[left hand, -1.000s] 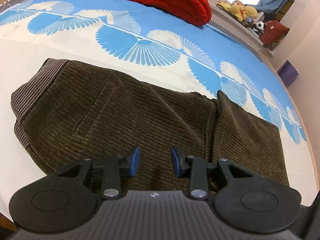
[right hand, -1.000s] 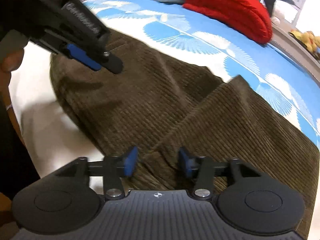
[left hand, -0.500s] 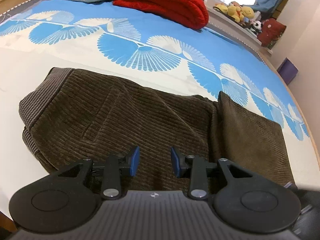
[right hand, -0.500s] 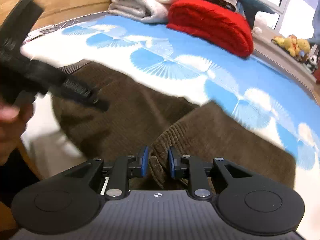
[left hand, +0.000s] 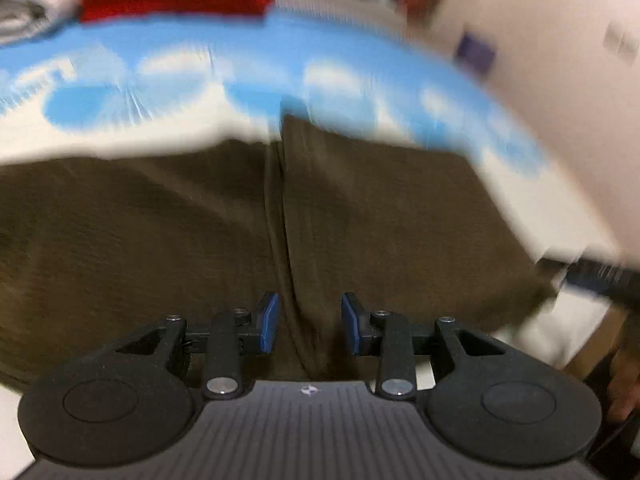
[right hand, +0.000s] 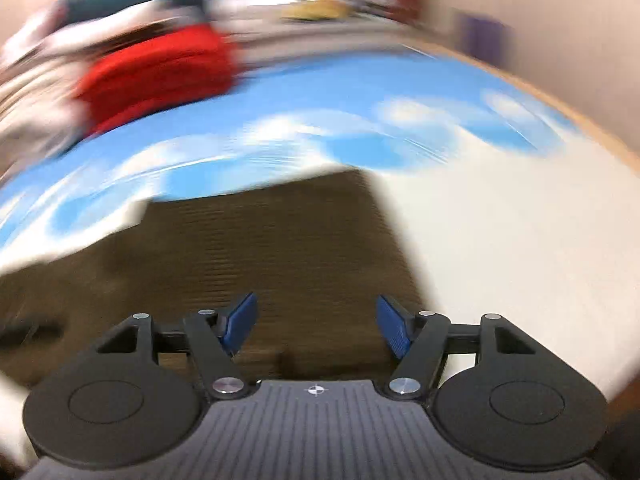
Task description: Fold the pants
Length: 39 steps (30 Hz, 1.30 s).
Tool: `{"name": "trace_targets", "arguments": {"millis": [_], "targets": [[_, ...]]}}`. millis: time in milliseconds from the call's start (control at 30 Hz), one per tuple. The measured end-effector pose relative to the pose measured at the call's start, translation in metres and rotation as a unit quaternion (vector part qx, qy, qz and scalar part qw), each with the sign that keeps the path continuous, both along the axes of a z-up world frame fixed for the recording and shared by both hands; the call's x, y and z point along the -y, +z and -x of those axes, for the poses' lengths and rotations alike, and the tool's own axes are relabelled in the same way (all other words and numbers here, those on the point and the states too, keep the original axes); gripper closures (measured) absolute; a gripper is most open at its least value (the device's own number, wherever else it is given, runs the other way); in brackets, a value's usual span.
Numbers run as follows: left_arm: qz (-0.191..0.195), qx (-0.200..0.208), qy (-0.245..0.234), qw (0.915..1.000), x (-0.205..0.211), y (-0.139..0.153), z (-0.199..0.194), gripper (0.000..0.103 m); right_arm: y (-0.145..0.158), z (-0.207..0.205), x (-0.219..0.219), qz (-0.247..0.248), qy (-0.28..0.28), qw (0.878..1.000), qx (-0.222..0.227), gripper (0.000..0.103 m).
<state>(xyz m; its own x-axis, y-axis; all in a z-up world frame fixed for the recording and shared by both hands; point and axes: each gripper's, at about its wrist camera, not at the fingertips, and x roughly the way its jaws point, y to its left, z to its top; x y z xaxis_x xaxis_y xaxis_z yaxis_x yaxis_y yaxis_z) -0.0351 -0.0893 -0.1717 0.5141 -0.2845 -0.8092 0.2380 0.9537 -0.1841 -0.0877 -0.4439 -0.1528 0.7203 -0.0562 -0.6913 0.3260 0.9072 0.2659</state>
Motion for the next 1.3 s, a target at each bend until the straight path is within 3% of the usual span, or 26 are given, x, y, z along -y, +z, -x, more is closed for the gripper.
{"name": "trace_targets", "arguments": {"millis": [100,167,267,333,367,467,567,633,700,767,833,900,967,1000,1033,1067,1100,1200,1300], "targets": [[-0.017,-0.002,0.009,0.9998,0.007,-0.005,0.001,0.060,-0.029,0.008,0.037,-0.079,-0.066,0.994,-0.031,0.029],[-0.013,-0.006,0.013,0.9998,0.007,-0.001,-0.002,0.060,-0.045,0.007,0.051,-0.137,-0.079,0.987,-0.035,0.025],[-0.023,-0.003,0.009,0.9997,0.007,0.004,-0.002,0.060,-0.061,0.001,0.058,-0.185,-0.078,0.979,-0.034,0.024],[-0.037,0.005,0.006,0.9993,0.012,0.011,-0.003,0.060,-0.060,-0.003,0.064,-0.212,-0.073,0.974,-0.034,0.034],[-0.045,0.009,0.007,0.9989,0.016,0.019,-0.005,0.060,-0.059,-0.005,0.063,-0.220,-0.071,0.972,-0.033,0.048],[-0.052,0.028,0.012,0.9982,0.024,0.052,-0.014,0.059,-0.046,-0.002,0.060,-0.201,-0.073,0.977,-0.019,0.068],[-0.035,0.051,-0.019,0.9979,0.054,0.099,-0.030,0.049,-0.013,0.004,0.035,-0.126,-0.032,0.991,0.033,0.073],[0.002,0.047,-0.060,0.9971,0.079,0.127,-0.044,0.024,0.014,0.008,0.005,-0.044,0.030,0.994,0.090,0.074],[0.046,0.016,-0.114,0.9923,0.107,0.148,-0.062,0.013,0.035,0.017,-0.033,0.038,0.106,0.983,0.147,0.075],[0.058,-0.018,-0.162,0.9849,0.137,0.158,-0.079,0.011,0.042,0.020,-0.062,0.087,0.162,0.966,0.180,0.075],[0.018,-0.016,-0.179,0.9835,0.160,0.160,-0.089,0.011,0.046,0.026,-0.084,0.123,0.201,0.951,0.201,0.075],[-0.055,-0.013,-0.178,0.9824,0.178,0.152,-0.097,0.011,0.048,0.032,-0.101,0.151,0.234,0.935,0.221,0.075],[-0.128,-0.031,-0.160,0.9782,0.186,0.133,-0.107,0.014,0.052,0.037,-0.115,0.174,0.262,0.918,0.241,0.076],[-0.149,-0.035,-0.155,0.9761,0.186,0.124,-0.108,0.030,0.054,0.039,-0.120,0.182,0.272,0.911,0.250,0.076],[-0.172,-0.034,-0.145,0.9737,0.183,0.114,-0.110,0.066,0.055,0.042,-0.125,0.190,0.282,0.904,0.258,0.076],[-0.189,-0.036,-0.140,0.9712,0.178,0.105,-0.109,0.081,0.056,0.045,-0.129,0.196,0.293,0.898,0.265,0.076],[-0.194,-0.033,-0.138,0.9708,0.170,0.101,-0.110,0.083,0.056,0.046,-0.132,0.198,0.302,0.893,0.268,0.075],[-0.152,-0.023,-0.112,0.9818,0.126,0.105,-0.109,0.085,0.057,0.042,-0.131,0.168,0.320,0.896,0.257,0.070],[-0.095,-0.019,-0.071,0.9927,0.061,0.120,-0.105,0.085,0.069,0.052,-0.115,0.078,0.330,0.898,0.281,0.062]]}}
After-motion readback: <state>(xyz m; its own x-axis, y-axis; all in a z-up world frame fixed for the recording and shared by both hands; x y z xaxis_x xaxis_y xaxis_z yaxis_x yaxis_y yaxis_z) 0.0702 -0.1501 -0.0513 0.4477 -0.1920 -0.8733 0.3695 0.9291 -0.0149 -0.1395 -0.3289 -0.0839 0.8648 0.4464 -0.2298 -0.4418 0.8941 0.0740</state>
